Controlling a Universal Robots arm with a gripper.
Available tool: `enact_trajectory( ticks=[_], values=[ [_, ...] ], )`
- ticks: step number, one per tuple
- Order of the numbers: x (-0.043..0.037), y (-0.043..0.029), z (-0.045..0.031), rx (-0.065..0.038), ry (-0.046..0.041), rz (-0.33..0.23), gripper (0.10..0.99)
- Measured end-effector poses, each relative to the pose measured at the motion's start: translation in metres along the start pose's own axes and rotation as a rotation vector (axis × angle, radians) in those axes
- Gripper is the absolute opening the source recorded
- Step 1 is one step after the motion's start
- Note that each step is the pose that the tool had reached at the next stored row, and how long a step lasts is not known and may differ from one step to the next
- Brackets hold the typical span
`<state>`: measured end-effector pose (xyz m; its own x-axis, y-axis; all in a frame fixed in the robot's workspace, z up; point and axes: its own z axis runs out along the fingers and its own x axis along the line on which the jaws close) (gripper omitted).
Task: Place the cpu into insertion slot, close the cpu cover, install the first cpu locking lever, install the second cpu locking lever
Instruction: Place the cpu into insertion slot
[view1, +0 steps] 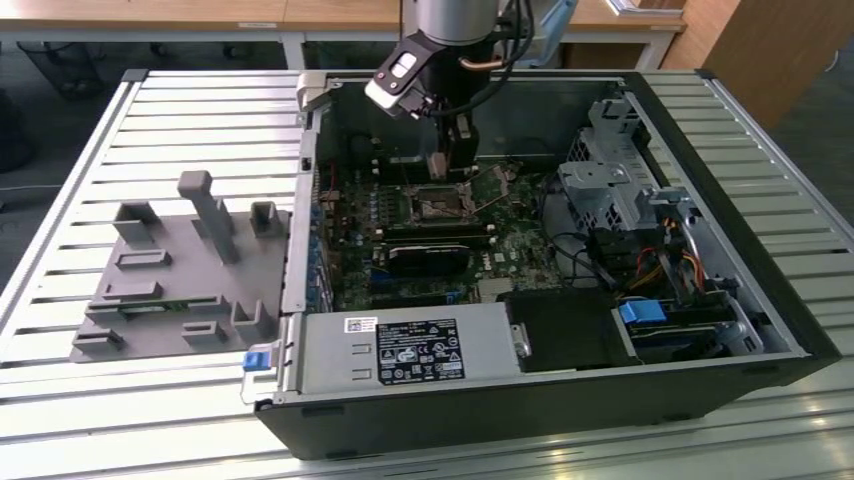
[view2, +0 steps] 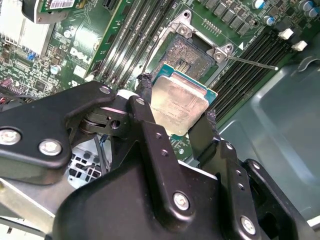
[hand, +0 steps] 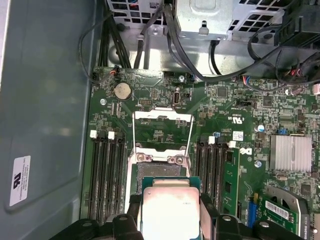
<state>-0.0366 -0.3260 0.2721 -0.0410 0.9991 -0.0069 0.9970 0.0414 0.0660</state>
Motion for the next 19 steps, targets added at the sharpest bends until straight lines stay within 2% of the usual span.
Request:
enact_trajectory(
  ticks=[19],
  values=[
    [0.0028, -0.0011, 0.0186, 0.000, 0.0000, 0.000, 0.541]
  ],
)
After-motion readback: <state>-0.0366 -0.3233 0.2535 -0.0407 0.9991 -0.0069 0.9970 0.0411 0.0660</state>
